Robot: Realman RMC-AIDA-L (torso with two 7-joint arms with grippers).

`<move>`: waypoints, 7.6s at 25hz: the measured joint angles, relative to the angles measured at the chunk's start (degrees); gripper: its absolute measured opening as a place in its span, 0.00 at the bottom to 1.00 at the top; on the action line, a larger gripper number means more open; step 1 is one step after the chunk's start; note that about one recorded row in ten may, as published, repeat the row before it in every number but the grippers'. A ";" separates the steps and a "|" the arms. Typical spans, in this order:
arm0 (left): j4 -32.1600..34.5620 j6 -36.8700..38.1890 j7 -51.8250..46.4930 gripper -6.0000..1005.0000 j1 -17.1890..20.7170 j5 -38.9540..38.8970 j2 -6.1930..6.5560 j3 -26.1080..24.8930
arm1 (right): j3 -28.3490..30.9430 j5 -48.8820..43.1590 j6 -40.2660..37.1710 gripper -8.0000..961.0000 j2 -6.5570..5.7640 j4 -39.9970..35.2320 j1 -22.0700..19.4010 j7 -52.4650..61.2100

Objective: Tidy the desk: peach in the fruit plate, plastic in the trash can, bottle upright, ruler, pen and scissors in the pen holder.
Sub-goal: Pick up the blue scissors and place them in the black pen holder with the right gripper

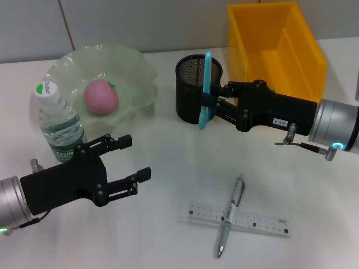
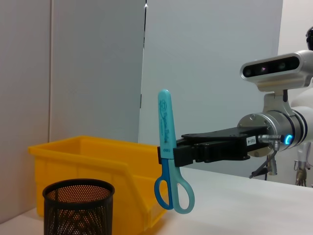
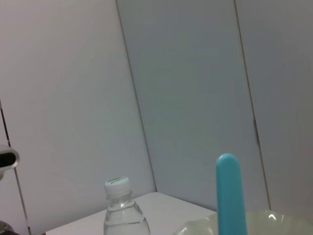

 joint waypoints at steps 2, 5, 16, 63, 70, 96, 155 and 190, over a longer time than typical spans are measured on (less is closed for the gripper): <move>0.00 0.02 0.03 0.78 0.00 0.00 0.00 0.00 | 0.00 0.00 0.00 0.25 0.00 0.00 0.02 0.00; 0.00 0.02 0.03 0.78 0.00 0.00 0.00 0.00 | 0.00 0.01 0.00 0.25 0.00 0.00 0.03 0.00; 0.00 -0.01 0.11 0.78 -0.33 -0.04 0.00 0.01 | 0.00 -0.04 0.00 0.25 0.00 0.00 -0.01 0.00; -0.09 -0.33 0.45 0.78 -0.23 -0.08 0.00 0.00 | 0.18 0.32 -0.09 0.25 -0.06 -1.21 0.34 -0.05; -0.18 -0.73 0.53 0.78 -0.48 -0.08 0.00 0.00 | 0.08 2.64 -0.09 0.25 -0.03 -2.49 0.69 -0.05; -0.79 -2.21 0.62 0.78 -0.79 -0.09 -0.09 0.00 | 0.46 3.96 -0.94 0.25 0.01 -6.09 1.73 -1.55; -0.79 -2.51 0.53 0.78 -1.14 -0.08 -0.08 -0.38 | -1.60 7.24 -2.96 0.25 -0.17 -0.51 -1.84 -7.81; -0.77 -2.52 0.62 0.78 -1.41 -0.20 -0.09 -0.51 | -1.48 18.22 -1.75 0.25 -0.27 -6.81 -3.00 -27.49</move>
